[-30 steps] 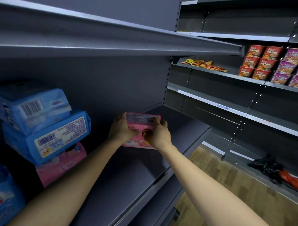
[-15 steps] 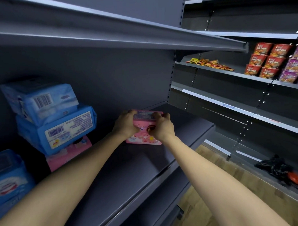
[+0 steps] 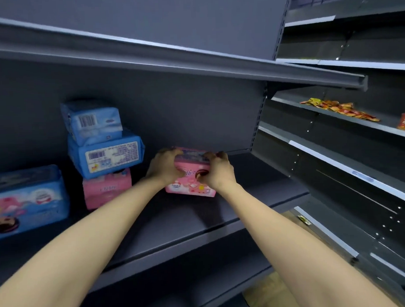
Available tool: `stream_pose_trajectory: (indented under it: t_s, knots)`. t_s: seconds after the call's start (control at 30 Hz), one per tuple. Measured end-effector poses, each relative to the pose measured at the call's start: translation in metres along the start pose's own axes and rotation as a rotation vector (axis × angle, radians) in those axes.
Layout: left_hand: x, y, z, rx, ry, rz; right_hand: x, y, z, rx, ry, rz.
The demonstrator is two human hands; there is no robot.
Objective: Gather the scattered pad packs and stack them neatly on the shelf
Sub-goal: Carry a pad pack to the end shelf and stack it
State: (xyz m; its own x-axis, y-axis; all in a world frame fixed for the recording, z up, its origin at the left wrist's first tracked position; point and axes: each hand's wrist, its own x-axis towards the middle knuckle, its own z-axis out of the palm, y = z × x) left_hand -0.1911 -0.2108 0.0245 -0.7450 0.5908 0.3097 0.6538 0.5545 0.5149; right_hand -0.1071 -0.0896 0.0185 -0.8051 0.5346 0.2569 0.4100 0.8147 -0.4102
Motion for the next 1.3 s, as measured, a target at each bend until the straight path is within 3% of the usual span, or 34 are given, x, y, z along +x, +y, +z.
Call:
stream_pose_trajectory:
  t_s: [0.27,0.5,1.03,1.3]
  knots:
    - [-0.071,0.013,-0.010,0.041,0.145,-0.221,-0.039,-0.004,-0.005,0.105,-0.099,-0.222]
    - [-0.159,0.000,-0.042,0.120,0.260,-0.430,-0.090,-0.049,0.010,0.194,-0.244,-0.442]
    - [-0.347,-0.054,-0.141,0.292,0.421,-0.916,-0.224,-0.212,0.057,0.283,-0.472,-0.910]
    - [-0.450,-0.101,-0.205,0.302,0.585,-1.117,-0.306,-0.322,0.087,0.321,-0.572,-1.109]
